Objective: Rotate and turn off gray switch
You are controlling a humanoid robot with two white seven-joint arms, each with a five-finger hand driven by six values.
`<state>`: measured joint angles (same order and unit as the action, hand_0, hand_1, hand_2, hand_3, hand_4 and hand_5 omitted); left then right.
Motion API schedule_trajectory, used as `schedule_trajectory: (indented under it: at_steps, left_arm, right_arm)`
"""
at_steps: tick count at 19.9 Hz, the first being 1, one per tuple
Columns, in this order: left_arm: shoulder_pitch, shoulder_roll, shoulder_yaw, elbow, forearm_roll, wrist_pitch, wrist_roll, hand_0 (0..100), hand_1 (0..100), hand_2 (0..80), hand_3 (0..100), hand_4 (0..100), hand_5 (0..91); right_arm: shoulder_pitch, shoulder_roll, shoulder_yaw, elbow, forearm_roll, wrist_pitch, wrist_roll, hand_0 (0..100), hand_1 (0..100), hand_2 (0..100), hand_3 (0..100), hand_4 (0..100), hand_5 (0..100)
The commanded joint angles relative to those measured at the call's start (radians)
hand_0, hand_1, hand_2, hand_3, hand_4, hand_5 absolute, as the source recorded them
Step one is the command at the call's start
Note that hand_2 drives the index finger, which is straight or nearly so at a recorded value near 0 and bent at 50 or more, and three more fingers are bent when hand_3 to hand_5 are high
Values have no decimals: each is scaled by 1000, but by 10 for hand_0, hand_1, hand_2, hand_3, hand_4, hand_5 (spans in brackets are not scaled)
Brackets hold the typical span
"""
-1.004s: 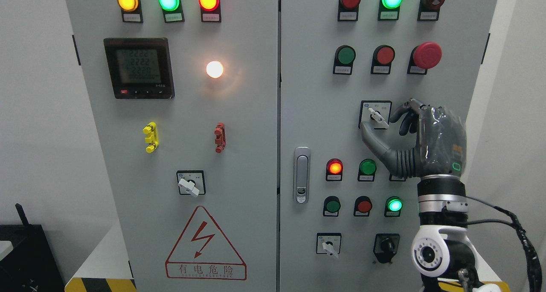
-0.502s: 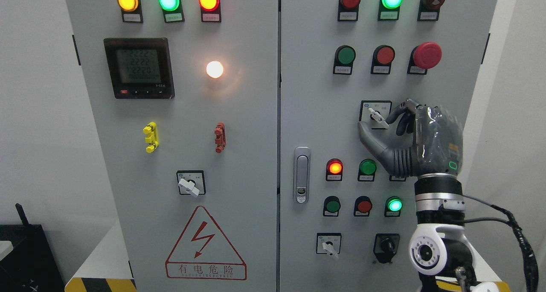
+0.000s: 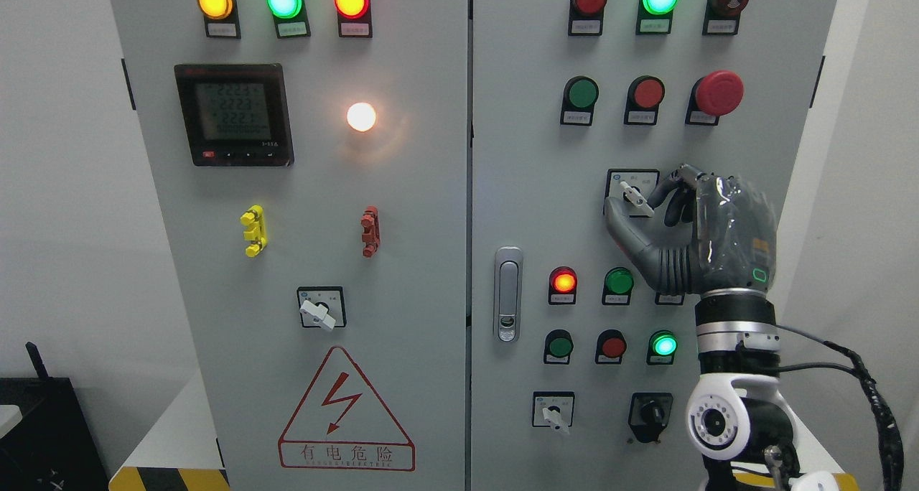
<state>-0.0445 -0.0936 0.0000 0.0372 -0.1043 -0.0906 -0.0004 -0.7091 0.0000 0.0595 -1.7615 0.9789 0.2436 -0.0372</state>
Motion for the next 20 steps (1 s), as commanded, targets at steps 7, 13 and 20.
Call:
schedule_trajectory:
  at_steps: [7, 13, 20]
  left_arm:
    - [0, 0, 32, 0, 0, 0, 0, 120, 389, 0, 0, 0, 0]
    - [0, 0, 32, 0, 0, 0, 0, 120, 389, 0, 0, 0, 0]
    - [0, 0, 32, 1, 0, 0, 0, 120, 389, 0, 0, 0, 0]
  right_arm:
    - [-3, -23, 14, 5, 0, 5, 0, 212, 410, 646, 886, 878, 1000]
    - [-3, -23, 14, 5, 1, 6, 0, 393, 374, 650, 890, 878, 1000]
    - [-9, -23, 25, 10, 27, 23, 2, 413, 415, 657, 897, 879, 1000]
